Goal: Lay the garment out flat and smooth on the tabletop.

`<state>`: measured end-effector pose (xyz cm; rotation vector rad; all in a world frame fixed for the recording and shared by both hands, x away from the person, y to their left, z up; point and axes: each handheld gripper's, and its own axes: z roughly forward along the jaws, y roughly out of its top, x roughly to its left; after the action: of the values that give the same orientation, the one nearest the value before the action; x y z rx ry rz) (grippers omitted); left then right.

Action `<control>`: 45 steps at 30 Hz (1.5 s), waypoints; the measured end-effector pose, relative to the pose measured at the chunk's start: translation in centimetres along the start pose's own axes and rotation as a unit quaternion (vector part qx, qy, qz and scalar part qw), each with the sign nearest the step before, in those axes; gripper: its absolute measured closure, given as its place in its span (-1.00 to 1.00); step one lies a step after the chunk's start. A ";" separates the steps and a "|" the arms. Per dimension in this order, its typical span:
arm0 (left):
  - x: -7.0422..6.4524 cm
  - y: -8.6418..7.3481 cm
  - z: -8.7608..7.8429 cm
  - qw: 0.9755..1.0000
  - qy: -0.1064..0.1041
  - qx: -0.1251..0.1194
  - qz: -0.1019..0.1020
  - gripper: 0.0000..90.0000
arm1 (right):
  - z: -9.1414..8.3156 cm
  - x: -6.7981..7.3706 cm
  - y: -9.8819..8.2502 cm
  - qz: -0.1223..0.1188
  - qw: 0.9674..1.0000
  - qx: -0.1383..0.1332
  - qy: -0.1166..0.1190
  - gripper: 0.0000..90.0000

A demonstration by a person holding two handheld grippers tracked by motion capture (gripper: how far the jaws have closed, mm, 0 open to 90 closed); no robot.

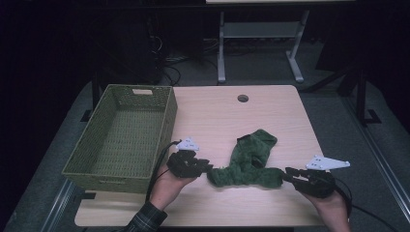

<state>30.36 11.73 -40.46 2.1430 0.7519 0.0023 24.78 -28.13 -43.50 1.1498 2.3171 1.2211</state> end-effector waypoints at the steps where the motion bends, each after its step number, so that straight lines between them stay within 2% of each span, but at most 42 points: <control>1: -0.1 0.0 0.2 1.000 -0.008 0.005 0.006 0.88 | 0.0 0.3 0.2 -0.007 1.000 -0.003 0.004 0.78; 2: -0.3 0.1 0.5 1.000 -0.015 0.009 0.010 0.99 | 0.0 0.5 0.3 -0.011 1.000 -0.002 0.012 0.88; 4: -0.7 0.1 1.3 0.999 -0.025 0.018 0.018 0.99 | 0.5 0.9 0.6 -0.018 1.000 0.008 0.019 0.99; 6: -1.1 0.1 2.3 0.999 -0.026 0.026 0.029 1.00 | 1.2 1.1 0.6 -0.023 0.999 0.020 0.031 1.00; 9: -1.2 0.0 3.7 0.999 -0.025 0.036 0.031 0.99 | 2.5 1.3 0.6 -0.026 0.998 0.038 0.038 0.99; 13: -0.3 -0.4 5.8 0.997 -0.003 0.066 0.034 0.99 | 4.2 1.2 0.7 -0.041 0.997 0.069 0.022 1.00; 17: 0.4 -0.7 6.8 0.996 0.007 0.084 0.035 1.00 | 5.6 1.0 0.4 -0.046 0.994 0.100 0.012 1.00; 18: 0.5 -0.8 7.0 0.995 0.010 0.094 0.041 1.00 | 5.7 1.0 0.3 -0.043 0.994 0.102 0.012 1.00; 19: 0.6 -0.9 7.1 0.995 0.008 0.094 0.037 1.00 | 5.7 0.9 0.3 -0.041 0.994 0.101 0.013 1.00; 21: 0.6 -1.0 7.2 0.995 0.006 0.091 0.032 1.00 | 5.7 0.9 0.3 -0.039 0.994 0.102 0.014 1.00; 23: 0.6 -1.0 7.0 0.994 0.006 0.099 0.037 1.00 | 5.5 1.1 0.2 -0.037 0.994 0.101 0.016 1.00; 24: 0.5 -1.2 7.0 0.995 0.004 0.096 0.032 1.00 | 5.4 1.1 0.1 -0.038 0.994 0.103 0.017 1.00; 27: 0.4 -1.5 6.5 0.994 -0.003 0.106 0.035 1.00 | 5.0 1.4 -0.3 -0.037 0.993 0.105 0.025 1.00; 28: 0.3 -1.7 6.4 0.994 -0.006 0.105 0.029 1.00 | 4.8 1.6 -0.4 -0.036 0.993 0.105 0.027 1.00; 36: -0.6 -3.4 4.7 0.992 -0.030 0.117 0.024 1.00 | 3.7 3.3 -1.4 -0.037 0.992 0.111 0.044 1.00; 39: -0.9 -3.8 4.3 0.992 -0.037 0.121 0.029 0.99 | 3.4 3.9 -1.7 -0.040 0.991 0.114 0.050 1.00; 41: -0.9 -3.6 4.0 0.992 -0.037 0.115 0.028 0.92 | 3.2 4.1 -1.8 -0.040 0.991 0.113 0.052 0.99; 45: -0.6 -1.7 3.2 0.995 -0.034 0.089 0.035 0.78 | 2.7 4.0 -1.3 -0.045 0.995 0.082 0.040 0.84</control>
<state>29.81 9.96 -43.59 2.3250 0.6582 -0.1025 23.10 -23.98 -45.70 1.0505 2.5402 1.0818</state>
